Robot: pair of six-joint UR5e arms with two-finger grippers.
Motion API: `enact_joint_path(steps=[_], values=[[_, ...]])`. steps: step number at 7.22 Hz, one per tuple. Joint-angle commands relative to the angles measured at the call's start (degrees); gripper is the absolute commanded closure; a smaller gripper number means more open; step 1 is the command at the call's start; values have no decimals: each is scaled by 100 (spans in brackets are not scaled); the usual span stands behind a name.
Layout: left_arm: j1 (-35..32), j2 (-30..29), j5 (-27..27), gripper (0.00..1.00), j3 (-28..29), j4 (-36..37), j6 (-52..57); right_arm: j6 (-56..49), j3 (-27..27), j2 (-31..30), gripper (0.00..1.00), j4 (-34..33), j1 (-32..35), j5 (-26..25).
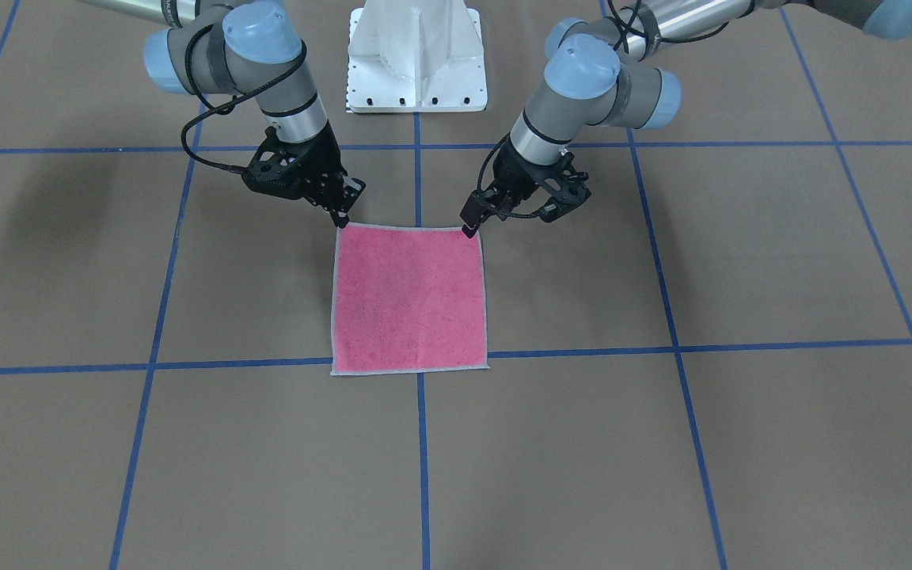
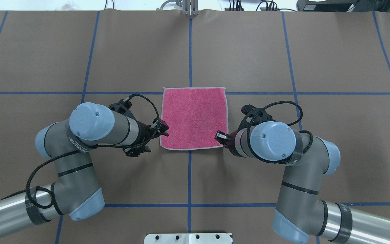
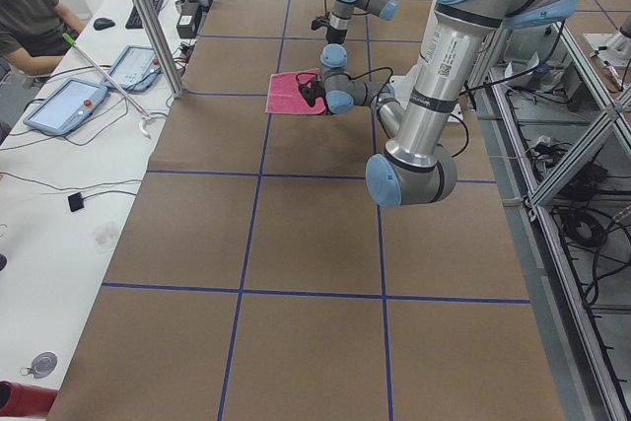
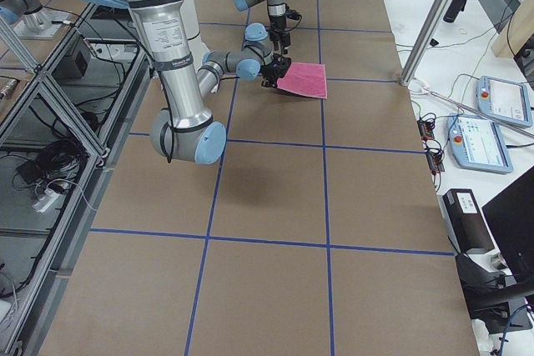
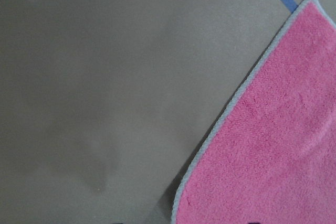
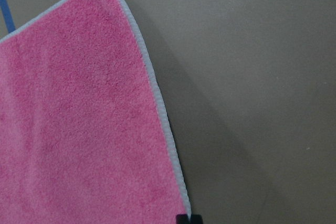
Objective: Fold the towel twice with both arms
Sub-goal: 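Bring the left gripper in to the towel's other near corner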
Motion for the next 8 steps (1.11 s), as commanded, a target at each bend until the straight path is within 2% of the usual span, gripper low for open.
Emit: enact_joint_path(steps=[1, 3, 4, 8], values=[[3, -122, -148, 12, 86, 15, -15, 0, -8, 0, 100, 0, -9, 0], [3, -271, -157, 35, 245, 15, -23, 0, 1, 0, 100, 9, -9, 0], [3, -272, -148, 44, 253, 15, -23, 0, 10, 9, 100, 9, 0, 0], [46, -219, -148, 48, 332, 15, -23, 0, 10, 0, 100, 9, -9, 0]])
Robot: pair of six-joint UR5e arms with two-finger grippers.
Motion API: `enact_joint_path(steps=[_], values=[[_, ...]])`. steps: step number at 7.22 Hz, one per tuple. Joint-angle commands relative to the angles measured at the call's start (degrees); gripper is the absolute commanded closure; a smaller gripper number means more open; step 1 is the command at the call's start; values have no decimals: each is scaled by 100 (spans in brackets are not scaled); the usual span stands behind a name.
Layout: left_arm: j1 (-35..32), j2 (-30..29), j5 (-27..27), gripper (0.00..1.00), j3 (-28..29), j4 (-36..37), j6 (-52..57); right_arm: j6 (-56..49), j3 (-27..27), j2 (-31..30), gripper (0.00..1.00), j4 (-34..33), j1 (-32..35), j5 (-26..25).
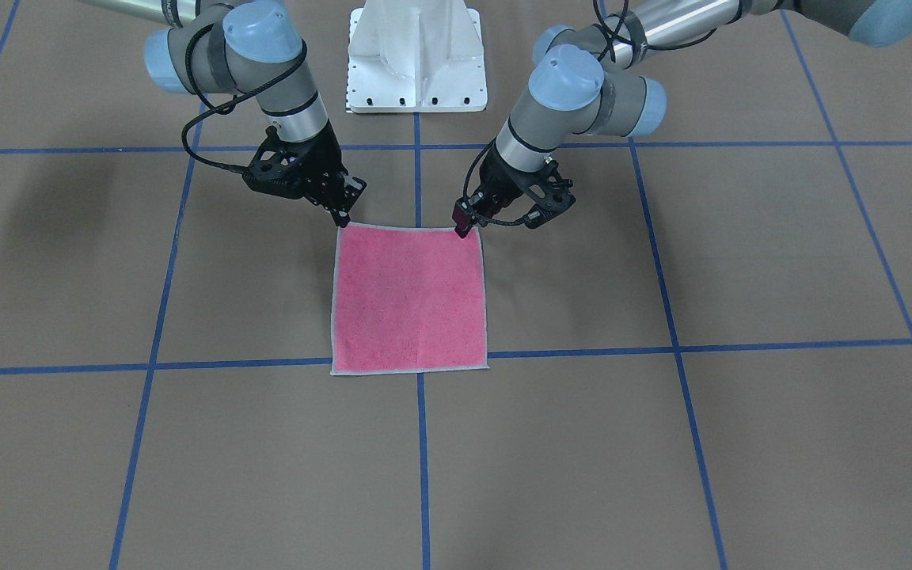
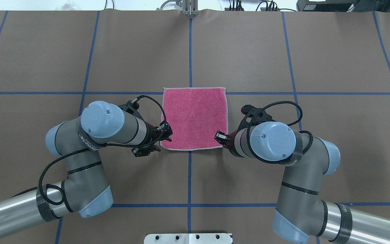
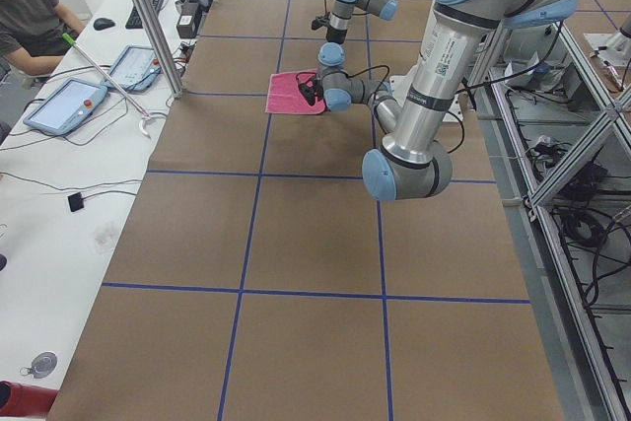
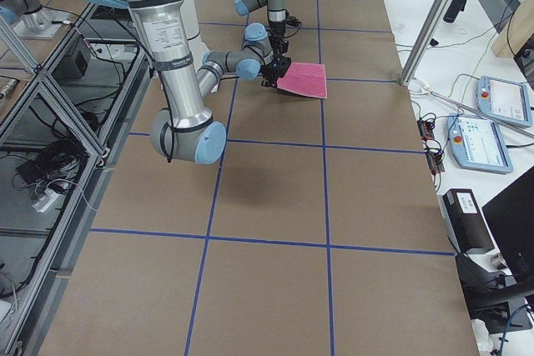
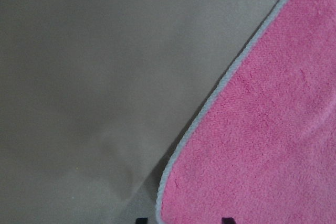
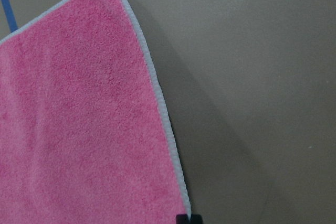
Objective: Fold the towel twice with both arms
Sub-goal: 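Close the left gripper on the towel corner nearest it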
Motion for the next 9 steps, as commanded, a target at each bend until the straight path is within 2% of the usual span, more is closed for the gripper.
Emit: enact_joint_path(steps=[1, 2, 4, 7, 8, 9], values=[[18, 14, 0, 53, 29, 0, 0, 0, -8, -4, 100, 0, -3, 0], [18, 31, 0, 58, 29, 0, 0, 0, -8, 5, 100, 9, -3, 0], [18, 31, -9, 58, 29, 0, -9, 0, -8, -4, 100, 18, -3, 0], [18, 23, -9, 70, 29, 0, -9, 0, -17, -4, 100, 26, -3, 0], [18, 23, -9, 76, 29, 0, -9, 0, -17, -4, 100, 26, -3, 0], [18, 23, -9, 91, 20, 0, -9, 0, -17, -4, 100, 35, -3, 0]])
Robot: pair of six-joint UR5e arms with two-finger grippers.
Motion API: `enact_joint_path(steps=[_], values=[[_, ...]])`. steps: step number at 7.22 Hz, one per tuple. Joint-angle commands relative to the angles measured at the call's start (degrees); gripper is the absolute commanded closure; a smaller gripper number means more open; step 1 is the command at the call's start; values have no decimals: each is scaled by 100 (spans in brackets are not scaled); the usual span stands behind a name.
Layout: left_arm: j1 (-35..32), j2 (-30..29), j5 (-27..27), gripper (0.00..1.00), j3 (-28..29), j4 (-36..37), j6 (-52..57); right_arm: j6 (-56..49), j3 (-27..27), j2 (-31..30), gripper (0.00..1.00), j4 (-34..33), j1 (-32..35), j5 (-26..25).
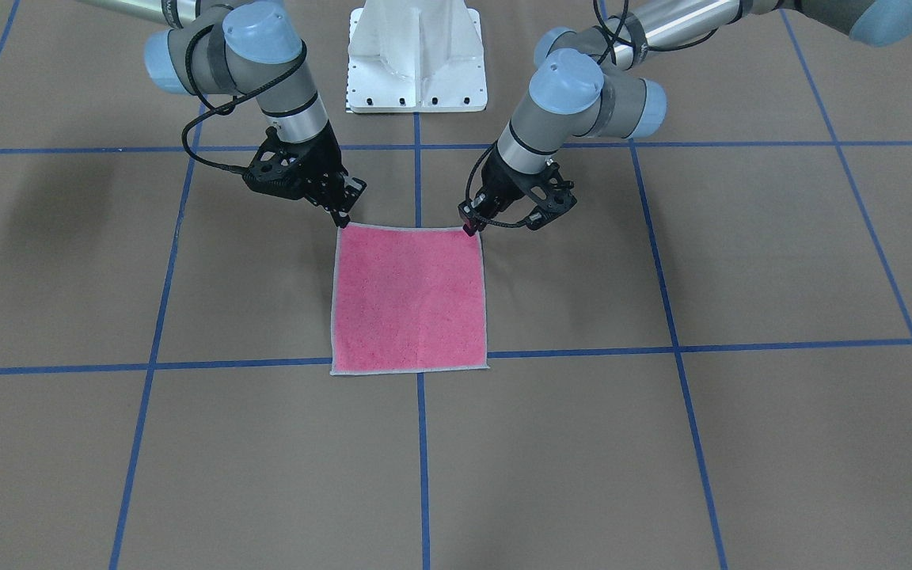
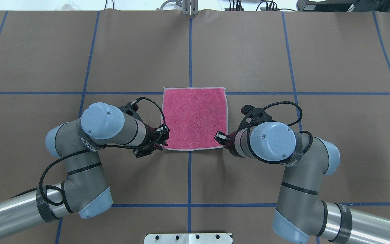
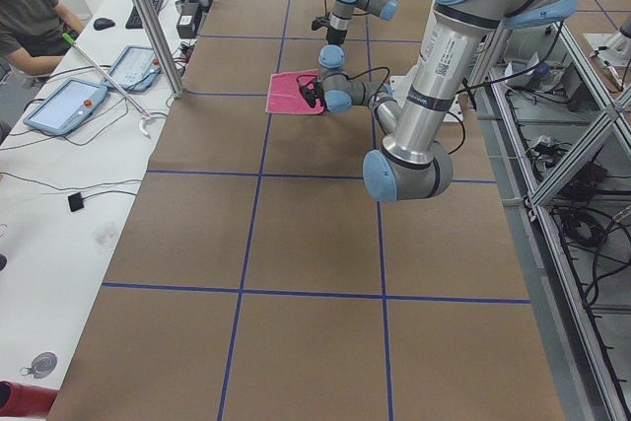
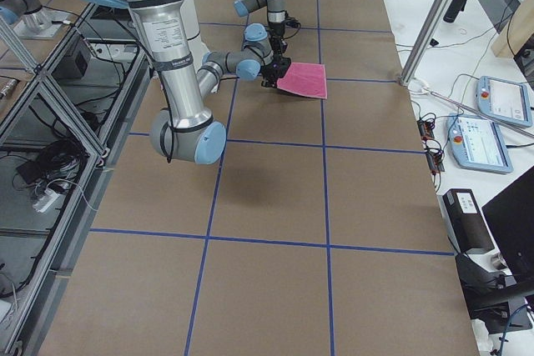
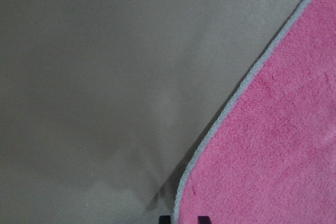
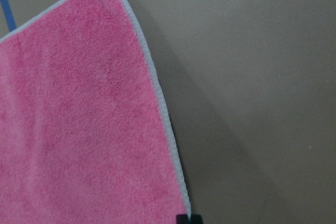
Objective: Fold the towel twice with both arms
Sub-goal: 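Close the left gripper on the towel corner nearest it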
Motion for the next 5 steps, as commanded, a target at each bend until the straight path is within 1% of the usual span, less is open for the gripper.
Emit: enact_joint_path(steps=[1, 3, 5], values=[[0, 8, -9, 100, -6, 0, 0, 0, 0, 0, 100, 7, 0, 0], [0, 8, -18, 100, -32, 0, 0, 0, 0, 0, 100, 7, 9, 0], [-9, 16, -228, 100, -120, 61, -9, 0, 35, 0, 100, 16, 9, 9]])
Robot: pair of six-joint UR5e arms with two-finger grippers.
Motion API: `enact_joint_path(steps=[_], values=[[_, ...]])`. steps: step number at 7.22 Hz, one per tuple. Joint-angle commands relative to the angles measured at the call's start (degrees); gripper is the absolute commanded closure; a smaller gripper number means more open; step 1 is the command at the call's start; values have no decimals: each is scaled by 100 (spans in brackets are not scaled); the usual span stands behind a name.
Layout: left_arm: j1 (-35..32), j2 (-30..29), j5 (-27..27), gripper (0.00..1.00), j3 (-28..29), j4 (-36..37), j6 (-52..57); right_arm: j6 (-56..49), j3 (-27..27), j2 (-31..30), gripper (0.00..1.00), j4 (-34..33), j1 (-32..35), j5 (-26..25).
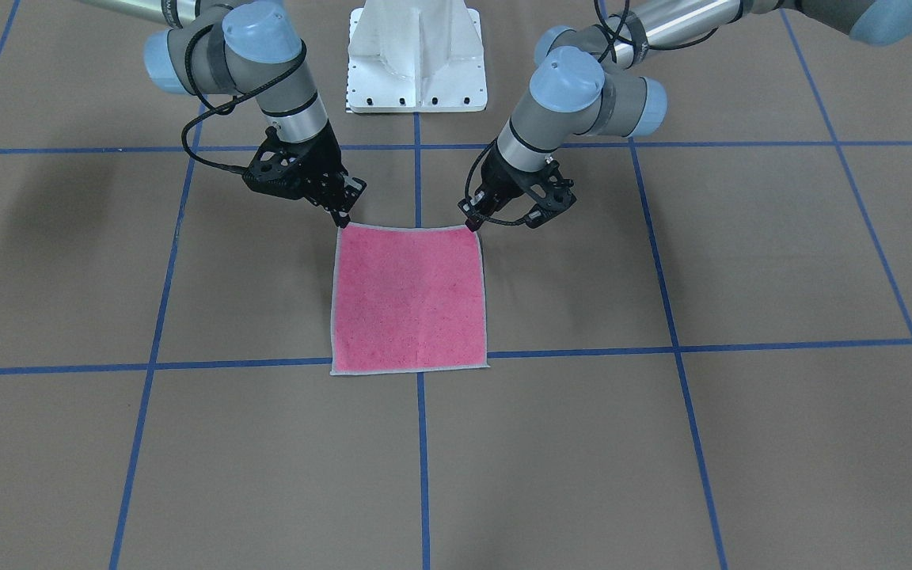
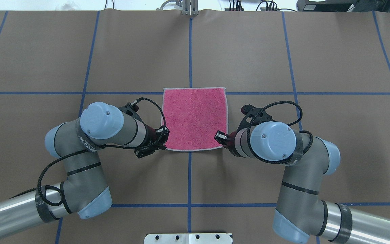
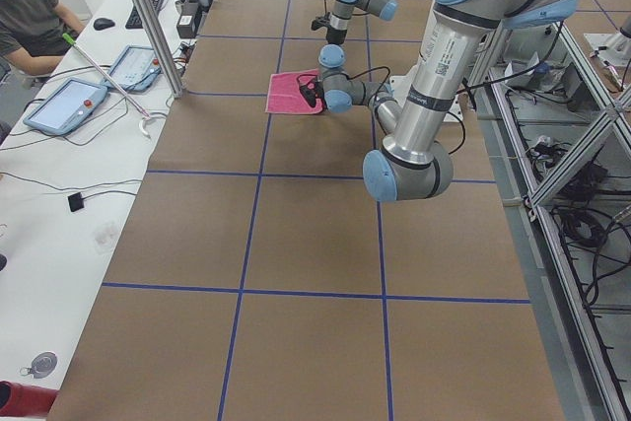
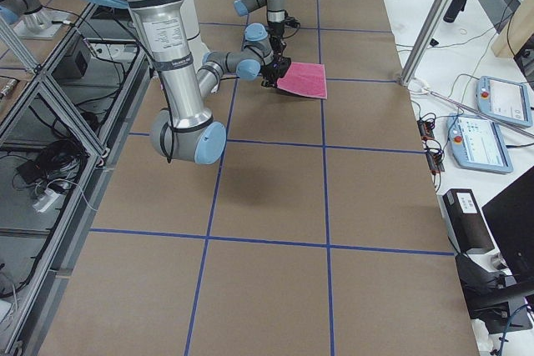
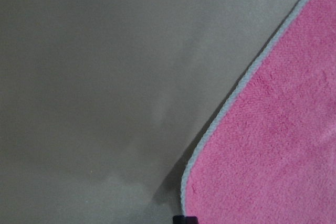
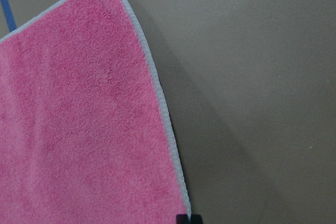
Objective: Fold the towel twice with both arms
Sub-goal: 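Close the left gripper on the towel corner nearest it, then lift both near corners and carry them over toward the far edge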
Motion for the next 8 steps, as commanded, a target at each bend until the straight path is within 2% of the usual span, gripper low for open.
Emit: enact_joint_path(steps=[1, 2, 4, 6, 8], values=[[-8, 30, -192, 100, -222, 105, -3, 0, 56, 0, 100, -2, 1, 29], [-17, 47, -384, 100, -406, 228, -195, 8, 195, -52, 100, -2, 10, 99], [-17, 135, -439, 100, -706, 255, -486, 26, 556, -272, 100, -2, 10, 231], [1, 442, -430, 100, -987, 247, -487, 52, 610, -334, 99, -2, 2, 381], [1, 452, -438, 100, -988, 247, -487, 53, 654, -334, 99, -2, 1, 687]])
